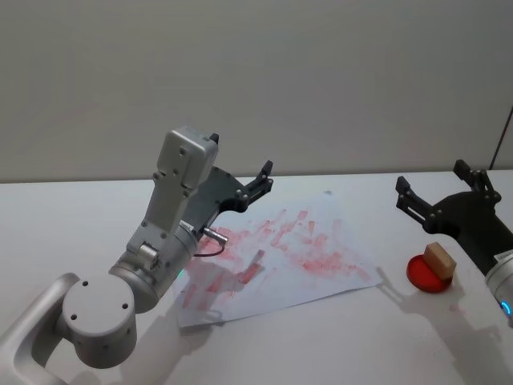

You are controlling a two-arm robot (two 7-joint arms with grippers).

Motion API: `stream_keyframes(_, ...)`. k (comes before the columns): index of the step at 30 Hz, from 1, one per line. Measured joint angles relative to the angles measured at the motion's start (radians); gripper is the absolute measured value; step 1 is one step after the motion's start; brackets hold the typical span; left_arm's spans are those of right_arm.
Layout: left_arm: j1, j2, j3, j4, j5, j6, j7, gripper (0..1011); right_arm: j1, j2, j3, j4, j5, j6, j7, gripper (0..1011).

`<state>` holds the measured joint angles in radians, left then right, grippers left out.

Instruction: Use the one hand to pick up the stamp and affix it onto the A4 paper.

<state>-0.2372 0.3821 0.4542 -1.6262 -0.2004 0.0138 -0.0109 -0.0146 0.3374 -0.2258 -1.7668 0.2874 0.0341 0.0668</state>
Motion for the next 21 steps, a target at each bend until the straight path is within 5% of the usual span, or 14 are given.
stream_keyframes(21,0.0,0.0,0.0,0.0,0.0,0.0,0.0,1001,0.0,0.0,0.0,0.0,0.0,0.0,0.0,1001)
